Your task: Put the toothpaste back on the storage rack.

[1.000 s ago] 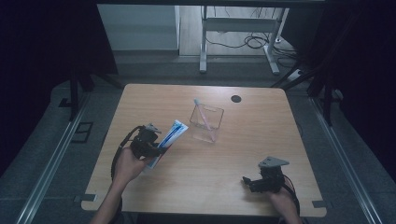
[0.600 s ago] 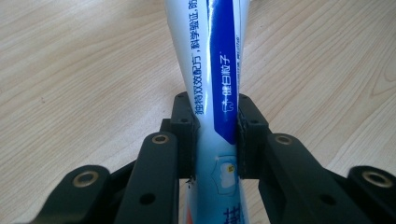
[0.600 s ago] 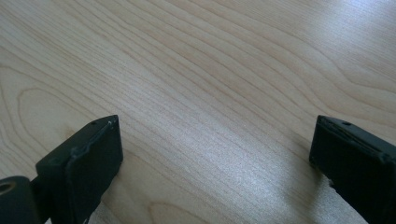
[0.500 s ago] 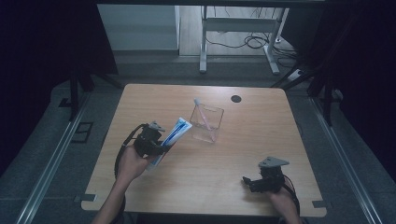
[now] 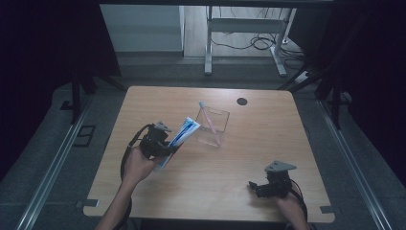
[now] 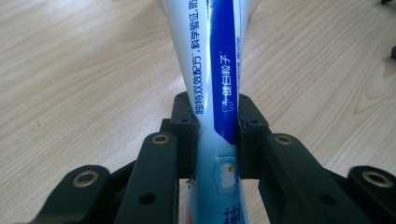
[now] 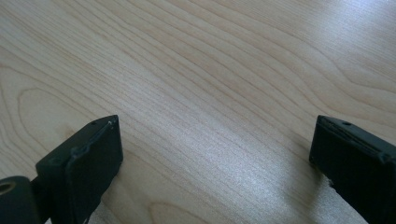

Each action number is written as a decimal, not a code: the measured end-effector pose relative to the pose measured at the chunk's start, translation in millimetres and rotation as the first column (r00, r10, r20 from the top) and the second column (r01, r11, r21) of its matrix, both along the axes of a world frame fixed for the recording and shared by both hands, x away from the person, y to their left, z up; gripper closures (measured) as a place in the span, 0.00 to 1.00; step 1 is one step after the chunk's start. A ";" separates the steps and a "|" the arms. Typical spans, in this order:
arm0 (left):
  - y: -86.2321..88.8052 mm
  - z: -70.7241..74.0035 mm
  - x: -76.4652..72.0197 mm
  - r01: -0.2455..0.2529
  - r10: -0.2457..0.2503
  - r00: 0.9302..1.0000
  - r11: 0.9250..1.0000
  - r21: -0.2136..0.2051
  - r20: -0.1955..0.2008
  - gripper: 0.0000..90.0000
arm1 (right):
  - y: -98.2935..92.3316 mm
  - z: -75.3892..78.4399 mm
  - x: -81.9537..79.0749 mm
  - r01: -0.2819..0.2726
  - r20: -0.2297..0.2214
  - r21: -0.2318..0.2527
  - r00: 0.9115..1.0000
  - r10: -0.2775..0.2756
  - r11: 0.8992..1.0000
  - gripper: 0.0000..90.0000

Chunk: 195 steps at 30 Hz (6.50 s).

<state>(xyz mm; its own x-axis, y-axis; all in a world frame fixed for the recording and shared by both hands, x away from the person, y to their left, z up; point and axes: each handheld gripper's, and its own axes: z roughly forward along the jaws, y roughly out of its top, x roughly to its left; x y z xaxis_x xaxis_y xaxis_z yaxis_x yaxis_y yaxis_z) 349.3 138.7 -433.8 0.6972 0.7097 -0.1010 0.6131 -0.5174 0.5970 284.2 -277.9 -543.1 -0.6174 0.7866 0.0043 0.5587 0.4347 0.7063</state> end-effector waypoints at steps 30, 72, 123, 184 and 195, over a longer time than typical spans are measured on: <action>-33.5 24.7 13.8 0.045 -0.045 0.998 0.999 -0.007 0.032 0.82 | -0.2 0.0 0.3 -0.002 0.003 -0.001 1.000 0.002 1.000 0.02; -102.7 56.8 80.9 0.065 -0.059 0.985 0.997 -0.038 0.161 0.81 | -0.3 0.0 0.4 -0.004 0.003 0.000 1.000 0.004 1.000 0.02; -139.1 1.5 121.5 0.052 -0.033 0.961 0.997 -0.064 0.274 0.80 | -0.2 -0.1 1.2 -0.012 0.005 0.000 1.000 0.012 1.000 0.02; -113.4 -6.3 96.0 0.106 -0.073 0.983 0.975 -0.195 0.168 0.33 | 0.0 0.0 1.7 -0.015 0.003 -0.003 1.000 0.015 1.000 0.02; -108.0 -3.4 84.6 0.117 -0.080 0.980 0.972 -0.205 0.183 0.33 | 0.0 0.0 1.7 -0.015 0.003 -0.003 1.000 0.015 1.000 0.02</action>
